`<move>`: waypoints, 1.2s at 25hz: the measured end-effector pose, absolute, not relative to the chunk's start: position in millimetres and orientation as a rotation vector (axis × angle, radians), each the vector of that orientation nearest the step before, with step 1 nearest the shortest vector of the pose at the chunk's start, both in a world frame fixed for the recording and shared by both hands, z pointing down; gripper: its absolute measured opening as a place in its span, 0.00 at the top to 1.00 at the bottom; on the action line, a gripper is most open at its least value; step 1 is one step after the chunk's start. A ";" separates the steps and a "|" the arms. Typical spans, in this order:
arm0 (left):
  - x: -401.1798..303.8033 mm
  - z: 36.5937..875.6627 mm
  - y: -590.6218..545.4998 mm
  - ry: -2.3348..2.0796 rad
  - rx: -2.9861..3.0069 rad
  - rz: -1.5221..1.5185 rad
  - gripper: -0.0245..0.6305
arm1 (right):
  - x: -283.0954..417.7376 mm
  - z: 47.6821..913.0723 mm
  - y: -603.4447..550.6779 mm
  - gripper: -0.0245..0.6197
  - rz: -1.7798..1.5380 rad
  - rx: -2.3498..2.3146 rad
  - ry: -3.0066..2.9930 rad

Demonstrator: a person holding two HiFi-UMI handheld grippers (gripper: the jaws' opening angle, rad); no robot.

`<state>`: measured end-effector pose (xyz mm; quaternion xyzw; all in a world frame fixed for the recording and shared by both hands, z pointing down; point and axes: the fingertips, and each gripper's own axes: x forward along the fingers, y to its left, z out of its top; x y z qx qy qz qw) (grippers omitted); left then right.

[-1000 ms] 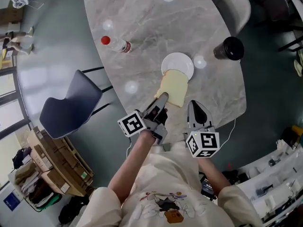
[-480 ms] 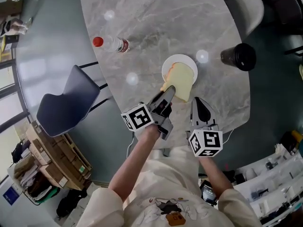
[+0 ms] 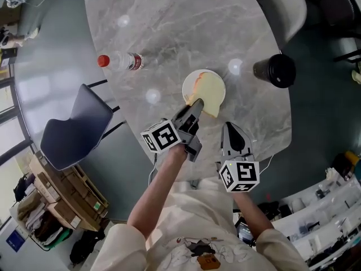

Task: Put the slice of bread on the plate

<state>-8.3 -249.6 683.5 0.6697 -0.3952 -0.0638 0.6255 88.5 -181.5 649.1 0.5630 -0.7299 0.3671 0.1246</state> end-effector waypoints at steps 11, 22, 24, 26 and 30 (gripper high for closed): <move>-19.3 697.8 -248.6 -1.117 1.692 0.287 0.80 | 100.2 645.9 -177.3 0.95 1.104 1.686 -2.100; -37.0 722.8 -252.0 -1.196 1.814 0.708 0.52 | 90.2 647.0 -174.0 0.95 1.112 1.693 -2.099; -38.9 725.8 -249.6 -1.191 1.830 0.765 0.48 | 90.3 645.5 -173.3 0.95 1.106 1.696 -2.098; -38.3 727.5 -246.3 -1.179 1.852 0.823 0.47 | 91.4 641.6 -171.4 0.95 1.094 1.705 -2.096; -51.6 728.9 -242.8 -1.151 1.916 0.956 0.42 | 73.2 643.3 -164.6 0.95 1.103 1.708 -2.096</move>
